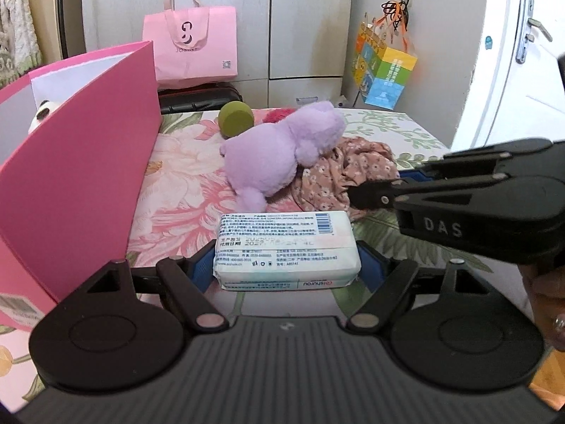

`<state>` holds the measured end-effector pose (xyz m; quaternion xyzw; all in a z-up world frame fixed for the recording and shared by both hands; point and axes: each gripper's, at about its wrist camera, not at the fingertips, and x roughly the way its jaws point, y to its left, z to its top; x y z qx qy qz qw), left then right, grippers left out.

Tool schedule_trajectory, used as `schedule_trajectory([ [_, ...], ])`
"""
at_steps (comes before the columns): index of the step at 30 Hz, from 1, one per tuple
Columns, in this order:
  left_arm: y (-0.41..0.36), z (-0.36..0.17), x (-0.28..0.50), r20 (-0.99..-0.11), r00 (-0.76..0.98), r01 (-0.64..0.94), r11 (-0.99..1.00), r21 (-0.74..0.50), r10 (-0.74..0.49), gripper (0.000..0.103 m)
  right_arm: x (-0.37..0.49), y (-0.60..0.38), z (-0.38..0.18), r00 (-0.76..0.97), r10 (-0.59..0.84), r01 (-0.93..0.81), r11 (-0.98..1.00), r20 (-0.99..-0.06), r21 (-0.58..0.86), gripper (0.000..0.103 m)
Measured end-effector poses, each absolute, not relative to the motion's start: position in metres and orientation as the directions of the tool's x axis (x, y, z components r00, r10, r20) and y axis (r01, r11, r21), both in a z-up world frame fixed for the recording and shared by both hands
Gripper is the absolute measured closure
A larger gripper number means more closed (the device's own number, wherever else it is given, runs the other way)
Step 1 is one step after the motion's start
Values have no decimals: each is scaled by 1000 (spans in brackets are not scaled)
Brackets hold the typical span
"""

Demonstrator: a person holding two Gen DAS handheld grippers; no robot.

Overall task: Organize soft objects
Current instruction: 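Grasp the white packet with left tool while right tool grasps the pink scrunchie, then carry the packet with left tool while right tool carries the scrunchie to the box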

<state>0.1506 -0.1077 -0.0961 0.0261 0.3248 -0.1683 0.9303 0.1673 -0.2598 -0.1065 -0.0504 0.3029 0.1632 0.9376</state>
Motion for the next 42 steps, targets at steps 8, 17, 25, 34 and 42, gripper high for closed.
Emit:
schedule_trajectory([
  [8, -98, -88, 139, -623, 701, 361, 926, -108, -346, 24, 144, -273, -101, 770, 218, -259, 966, -599, 18, 92],
  [17, -89, -83, 124, -635, 663, 394, 906, -156, -397, 24, 112, -277, -101, 758, 219, -242, 969, -614, 47, 90],
  [25, -74, -82, 118, -645, 654, 386, 908, -166, -396, 24, 90, -267, -100, 746, 233, -240, 968, -624, 74, 90],
  [34, -45, -80, 96, -663, 634, 373, 909, -187, -397, 24, 66, -261, -99, 703, 269, -260, 959, -659, 114, 90],
  [42, -16, -75, 76, -685, 571, 387, 884, -262, -453, 24, 49, -234, -89, 641, 362, -355, 922, -677, 157, 89],
])
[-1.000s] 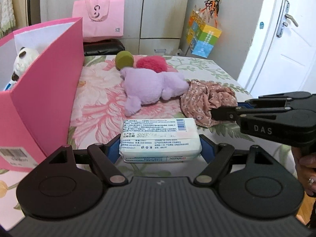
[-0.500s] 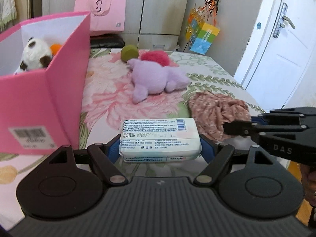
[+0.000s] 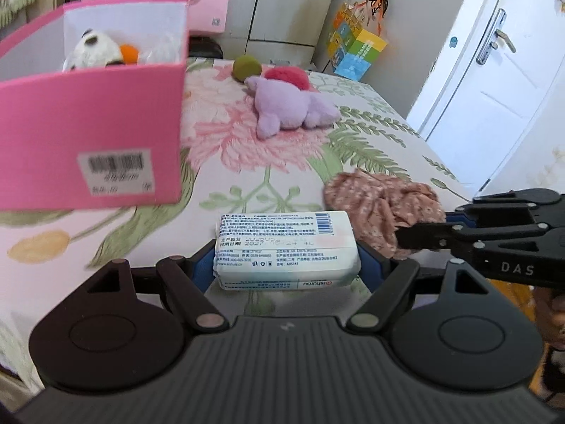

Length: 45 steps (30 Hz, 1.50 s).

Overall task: Organize soft objects
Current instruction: 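Carry the packet with left tool while right tool carries the scrunchie to the box, then open left tool releasing the packet while right tool drops the scrunchie in the box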

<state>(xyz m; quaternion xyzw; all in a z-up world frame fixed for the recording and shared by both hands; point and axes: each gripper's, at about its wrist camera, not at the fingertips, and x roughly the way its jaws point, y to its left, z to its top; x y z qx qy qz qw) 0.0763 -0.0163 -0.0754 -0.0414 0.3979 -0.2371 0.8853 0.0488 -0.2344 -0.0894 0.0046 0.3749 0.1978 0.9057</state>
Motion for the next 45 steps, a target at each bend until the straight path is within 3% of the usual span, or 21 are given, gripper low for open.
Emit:
schedule_trajectory([
  [12, 29, -40, 43, -635, 658, 376, 907, -190, -405, 24, 34, -195, -69, 609, 456, -458, 870, -650, 181, 89],
  [22, 63, -11, 42, -622, 683, 393, 911, -128, -382, 24, 31, -166, -33, 619, 473, -537, 837, -627, 101, 89],
  [26, 81, 0, 49, -620, 660, 418, 893, -168, -425, 24, 35, -151, -17, 605, 500, -578, 811, -620, 90, 89],
  [38, 105, 40, 81, -525, 757, 391, 913, -115, -390, 24, 79, -111, 27, 642, 576, -630, 773, -506, 80, 89],
  [45, 108, 46, 134, -539, 764, 372, 925, -80, -355, 24, 127, -97, 39, 691, 565, -616, 787, -451, 42, 89],
])
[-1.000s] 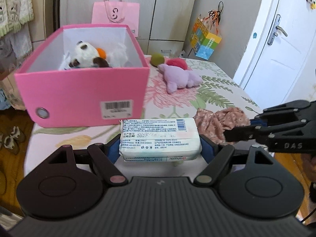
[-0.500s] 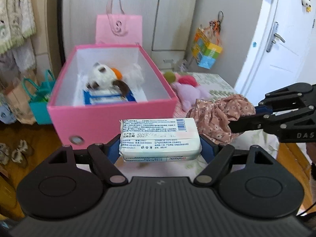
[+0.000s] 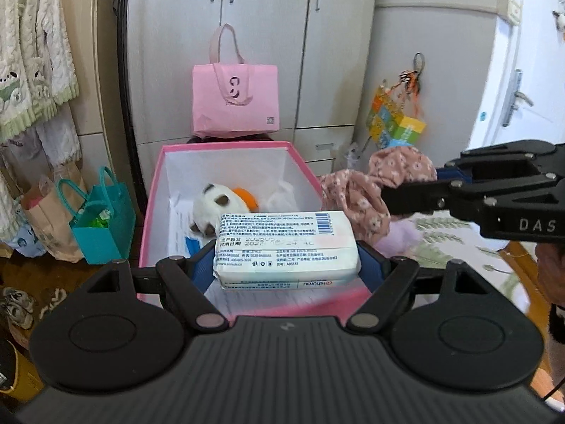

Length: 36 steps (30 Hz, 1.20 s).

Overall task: Organize soft objects
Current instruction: 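Open left tool releasing the packet while right tool drops the scrunchie in the box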

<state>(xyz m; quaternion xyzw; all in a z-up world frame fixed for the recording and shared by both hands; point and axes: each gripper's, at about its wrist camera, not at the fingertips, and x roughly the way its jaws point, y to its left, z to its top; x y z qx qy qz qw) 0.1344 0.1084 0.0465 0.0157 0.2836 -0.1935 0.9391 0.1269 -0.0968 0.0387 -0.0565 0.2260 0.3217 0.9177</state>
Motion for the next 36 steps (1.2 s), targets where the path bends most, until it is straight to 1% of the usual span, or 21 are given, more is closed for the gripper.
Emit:
schedule_trajectory([
  [3, 102, 44, 167, -585, 744, 372, 928, -37, -322, 24, 157, -92, 36, 707, 541, -598, 801, -456, 24, 89],
  [7, 97, 39, 215, -662, 672, 397, 916, -57, -333, 24, 202, -84, 26, 709, 503, -574, 819, -495, 10, 89],
  [9, 91, 34, 236, -694, 649, 395, 918, -43, -312, 24, 220, -80, 21, 711, 485, -569, 822, -509, -11, 89],
  [11, 90, 27, 254, -722, 626, 381, 923, -46, -294, 24, 238, -79, 13, 698, 488, -583, 812, -525, -21, 89],
  [12, 94, 23, 260, -734, 612, 362, 930, -69, -293, 24, 246, -80, 8, 686, 504, -596, 803, -525, -9, 89],
  [13, 98, 20, 268, -744, 600, 345, 934, -91, -294, 24, 252, -82, 4, 674, 520, -606, 795, -524, 9, 89],
  [15, 102, 13, 277, -754, 592, 331, 939, -93, -284, 24, 261, -85, -5, 653, 536, -622, 783, -535, 25, 89],
  [18, 100, 7, 282, -765, 582, 336, 938, -82, -275, 24, 263, -81, -15, 634, 542, -653, 757, -552, -7, 89],
  [21, 97, 6, 286, -768, 576, 352, 933, -78, -281, 22, 267, -74, -22, 632, 517, -656, 754, -577, -43, 89],
  [22, 96, 5, 285, -765, 585, 347, 936, -66, -271, 22, 268, -72, -23, 639, 504, -652, 756, -580, -62, 85],
  [24, 95, 7, 278, -747, 615, 341, 939, -34, -250, 22, 268, -71, -25, 645, 485, -644, 761, -591, -79, 84],
  [26, 98, 14, 271, -726, 643, 338, 941, -18, -245, 22, 267, -72, -25, 644, 468, -639, 764, -604, -90, 74],
  [27, 103, 21, 266, -710, 655, 324, 945, -44, -258, 22, 264, -72, -24, 653, 460, -633, 767, -602, -102, 71],
  [29, 113, 36, 253, -677, 674, 317, 944, -95, -294, 22, 253, -75, -21, 684, 442, -613, 780, -580, -128, 61],
  [30, 116, 43, 244, -662, 682, 330, 939, -99, -310, 21, 245, -77, -18, 688, 443, -614, 778, -574, -135, 57],
  [31, 118, 49, 238, -654, 686, 341, 935, -99, -320, 21, 238, -79, -15, 693, 442, -613, 777, -569, -143, 50],
  [32, 120, 55, 230, -648, 688, 352, 931, -96, -327, 21, 230, -81, -12, 702, 439, -610, 778, -560, -154, 46],
  [34, 120, 64, 215, -641, 694, 368, 927, -76, -328, 21, 212, -86, -5, 715, 440, -606, 778, -544, -167, 46],
  [36, 120, 71, 200, -635, 697, 386, 920, -58, -333, 21, 198, -93, 2, 713, 452, -605, 783, -535, -144, 45],
])
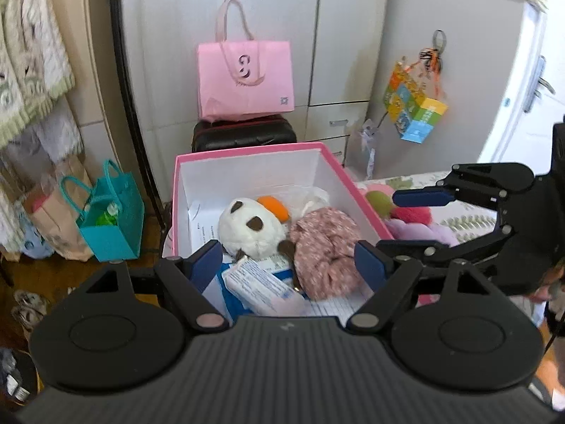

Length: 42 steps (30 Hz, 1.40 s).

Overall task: Organize soft objects
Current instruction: 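Open left tool releasing the packet while right tool drops the scrunchie in the box, then withdraw both tools from the box toward the lilac plush toy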

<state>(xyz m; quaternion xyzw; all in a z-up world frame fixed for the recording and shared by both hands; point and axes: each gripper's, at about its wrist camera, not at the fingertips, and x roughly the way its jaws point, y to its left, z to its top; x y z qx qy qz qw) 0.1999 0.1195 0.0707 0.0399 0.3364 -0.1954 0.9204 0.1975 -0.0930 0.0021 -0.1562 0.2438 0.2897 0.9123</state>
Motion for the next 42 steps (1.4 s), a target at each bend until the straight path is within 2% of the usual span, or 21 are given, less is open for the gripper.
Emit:
schedule_trajectory([
  [11, 106, 88, 121, -659, 629, 501, 863, -62, -412, 21, 117, -129, 38, 674, 501, -599, 801, -543, -5, 40],
  [18, 93, 97, 69, -660, 634, 542, 840, 7, -403, 21, 73, -147, 43, 665, 479, -585, 811, -573, -2, 38],
  [21, 84, 97, 54, -669, 624, 567, 823, 32, -404, 17, 57, -154, 40, 672, 458, -570, 821, -582, -11, 34],
  [23, 77, 95, 46, -664, 632, 580, 812, 65, -399, 15, 48, -157, 36, 690, 417, -550, 834, -591, -54, 28],
  [25, 69, 94, 42, -667, 636, 585, 806, 87, -389, 15, 43, -161, 31, 696, 394, -540, 838, -600, -77, 27],
  [28, 56, 92, 40, -678, 619, 606, 790, 93, -395, 13, 36, -175, 24, 697, 385, -529, 845, -605, -72, 17],
  [34, 23, 77, 42, -690, 599, 647, 753, 118, -407, 11, 22, -203, 11, 717, 372, -504, 861, -589, -70, 15],
  [42, -22, 59, 68, -679, 568, 670, 740, 54, -465, 8, 31, -233, -11, 724, 356, -480, 875, -592, -60, 14],
])
